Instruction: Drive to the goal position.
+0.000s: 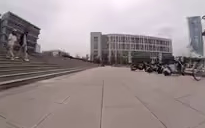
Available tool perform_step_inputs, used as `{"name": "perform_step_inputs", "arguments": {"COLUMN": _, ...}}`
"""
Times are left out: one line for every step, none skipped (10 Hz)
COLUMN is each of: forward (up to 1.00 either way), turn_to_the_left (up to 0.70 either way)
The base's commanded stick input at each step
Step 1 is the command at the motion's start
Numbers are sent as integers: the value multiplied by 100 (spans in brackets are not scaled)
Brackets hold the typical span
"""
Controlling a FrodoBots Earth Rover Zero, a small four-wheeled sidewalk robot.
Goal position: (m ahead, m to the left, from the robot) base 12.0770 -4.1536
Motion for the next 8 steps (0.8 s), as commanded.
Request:
{"name": "perform_step_inputs", "arguments": {"forward": 70, "turn_to_the_left": 1}}
{"name": "perform_step_inputs", "arguments": {"forward": 70, "turn_to_the_left": 1}}
{"name": "perform_step_inputs", "arguments": {"forward": 70, "turn_to_the_left": 1}}
{"name": "perform_step_inputs", "arguments": {"forward": 70, "turn_to_the_left": 0}}
{"name": "perform_step_inputs", "arguments": {"forward": 70, "turn_to_the_left": -12}}
{"name": "perform_step_inputs", "arguments": {"forward": 70, "turn_to_the_left": -9}}
{"name": "perform_step_inputs", "arguments": {"forward": 70, "turn_to_the_left": 2}}
{"name": "perform_step_inputs", "arguments": {"forward": 70, "turn_to_the_left": 2}}
